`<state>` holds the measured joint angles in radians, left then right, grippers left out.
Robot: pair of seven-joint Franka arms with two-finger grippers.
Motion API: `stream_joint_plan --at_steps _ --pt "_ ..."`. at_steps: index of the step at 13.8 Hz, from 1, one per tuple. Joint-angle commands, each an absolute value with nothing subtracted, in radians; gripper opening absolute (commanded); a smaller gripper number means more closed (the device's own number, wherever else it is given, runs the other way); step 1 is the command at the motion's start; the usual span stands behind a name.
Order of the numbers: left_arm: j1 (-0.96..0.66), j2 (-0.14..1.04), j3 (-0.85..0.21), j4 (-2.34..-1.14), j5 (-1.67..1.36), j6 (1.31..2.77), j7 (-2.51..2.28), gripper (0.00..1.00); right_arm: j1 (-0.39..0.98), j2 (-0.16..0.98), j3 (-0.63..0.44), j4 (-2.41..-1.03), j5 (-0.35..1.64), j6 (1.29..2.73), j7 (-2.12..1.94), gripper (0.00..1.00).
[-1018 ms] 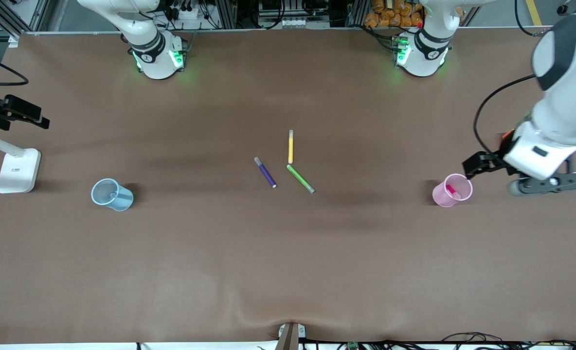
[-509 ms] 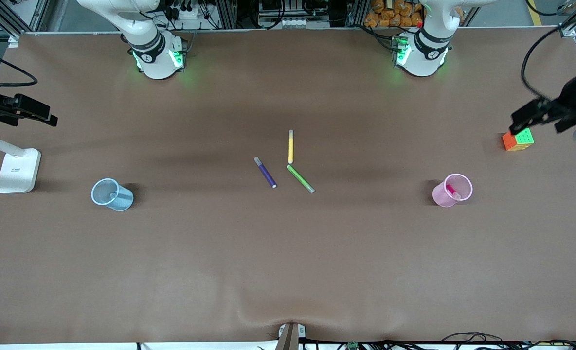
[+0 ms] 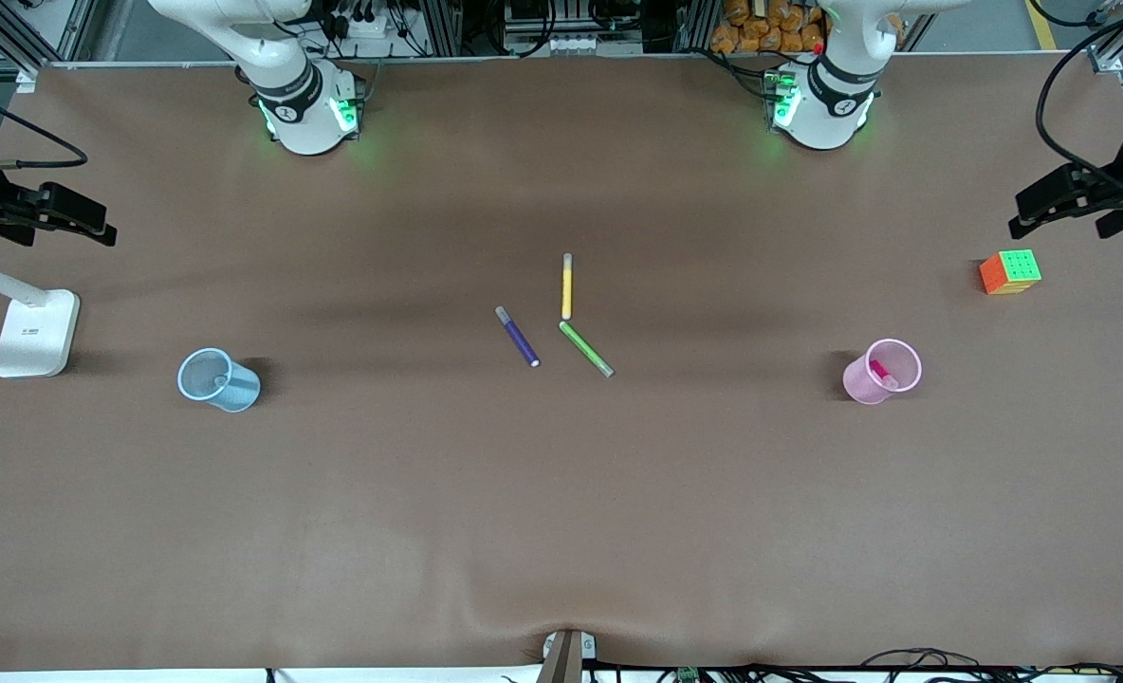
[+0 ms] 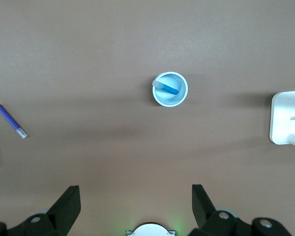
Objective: Place pink and blue markers in matching cups
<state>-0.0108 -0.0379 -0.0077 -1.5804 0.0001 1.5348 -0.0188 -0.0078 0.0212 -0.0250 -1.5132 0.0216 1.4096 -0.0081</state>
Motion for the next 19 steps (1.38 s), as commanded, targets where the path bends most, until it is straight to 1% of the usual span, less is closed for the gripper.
stream_joint_plan --at_steps 1,6,8,19 --pt "-0.026 -0.051 0.006 -1.588 -0.008 1.549 0.018 1.00 -0.006 0.012 -0.029 -1.505 0.003 1.404 -0.008 1.00" --pt "-0.023 -0.046 0.005 -1.586 -0.014 1.545 -0.006 1.00 -0.008 0.009 -0.032 -1.505 0.003 1.404 -0.008 1.00" --pt "-0.028 -0.035 0.002 -1.583 -0.012 1.546 -0.005 1.00 -0.008 -0.012 -0.032 -1.506 0.005 1.414 -0.008 1.00" --pt "-0.029 -0.026 0.000 -1.572 -0.011 1.546 -0.003 1.00 -0.005 -0.009 -0.034 -1.506 0.005 1.414 -0.008 1.00"
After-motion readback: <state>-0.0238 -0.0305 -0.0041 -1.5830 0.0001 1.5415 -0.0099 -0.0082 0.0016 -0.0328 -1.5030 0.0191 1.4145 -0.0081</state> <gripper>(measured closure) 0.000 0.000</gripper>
